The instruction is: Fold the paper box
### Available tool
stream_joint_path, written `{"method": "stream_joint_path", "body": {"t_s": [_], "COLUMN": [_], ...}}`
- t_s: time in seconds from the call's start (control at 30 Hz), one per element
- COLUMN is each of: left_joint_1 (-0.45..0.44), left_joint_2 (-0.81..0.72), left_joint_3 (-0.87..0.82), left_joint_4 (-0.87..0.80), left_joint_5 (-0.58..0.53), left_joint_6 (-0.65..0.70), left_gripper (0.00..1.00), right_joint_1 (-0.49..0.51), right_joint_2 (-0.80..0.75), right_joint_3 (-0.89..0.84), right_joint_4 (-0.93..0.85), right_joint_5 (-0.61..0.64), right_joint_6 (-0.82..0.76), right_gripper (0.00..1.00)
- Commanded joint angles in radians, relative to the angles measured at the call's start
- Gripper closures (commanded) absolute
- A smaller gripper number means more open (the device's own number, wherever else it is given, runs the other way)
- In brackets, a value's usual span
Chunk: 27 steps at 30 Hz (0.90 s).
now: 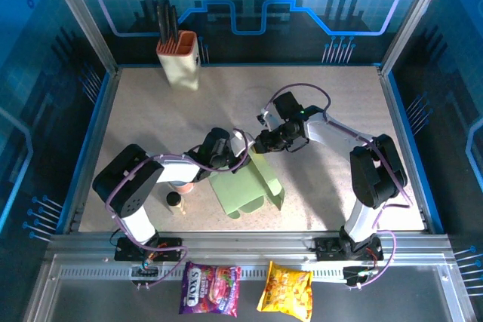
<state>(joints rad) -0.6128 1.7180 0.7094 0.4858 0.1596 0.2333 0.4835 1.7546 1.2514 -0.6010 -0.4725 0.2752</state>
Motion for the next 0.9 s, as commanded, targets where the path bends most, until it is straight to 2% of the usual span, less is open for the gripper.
{"method": "stream_joint_path", "body": {"t_s": [0.0, 0.23, 0.47, 0.53, 0.63, 0.7, 0.73, 0.87], "left_joint_1": [-0.011, -0.011, -0.013, -0.016, -0.017, -0.016, -0.016, -0.018], "left_joint_2": [0.036, 0.097, 0.114, 0.109, 0.098, 0.096, 0.095, 0.112], "left_joint_3": [-0.014, 0.004, 0.001, -0.006, -0.028, -0.029, -0.028, -0.028], "left_joint_4": [0.030, 0.062, 0.080, 0.090, 0.121, 0.113, 0.107, 0.113], "left_joint_5": [-0.012, -0.017, -0.093, -0.103, -0.081, -0.069, -0.069, -0.071], "left_joint_6": [-0.029, -0.045, -0.052, -0.050, -0.051, -0.058, -0.064, -0.075], "left_gripper": [0.72, 0.76, 0.97, 0.99, 0.93, 0.77, 0.74, 0.69], "right_joint_1": [0.020, 0.020, 0.019, 0.020, 0.021, 0.021, 0.021, 0.021], "right_joint_2": [0.027, 0.029, 0.024, 0.022, 0.018, 0.014, 0.013, 0.014], "right_joint_3": [0.004, 0.005, 0.006, 0.005, 0.006, 0.006, 0.006, 0.007], "right_joint_4": [-0.042, -0.042, -0.040, -0.039, -0.039, -0.037, -0.037, -0.036], "right_joint_5": [0.003, 0.003, -0.003, -0.004, 0.001, 0.005, 0.008, 0.010], "right_joint_6": [-0.019, -0.016, -0.012, -0.010, -0.007, -0.005, -0.005, -0.002], "right_gripper": [0.72, 0.72, 0.73, 0.73, 0.72, 0.72, 0.72, 0.72]}}
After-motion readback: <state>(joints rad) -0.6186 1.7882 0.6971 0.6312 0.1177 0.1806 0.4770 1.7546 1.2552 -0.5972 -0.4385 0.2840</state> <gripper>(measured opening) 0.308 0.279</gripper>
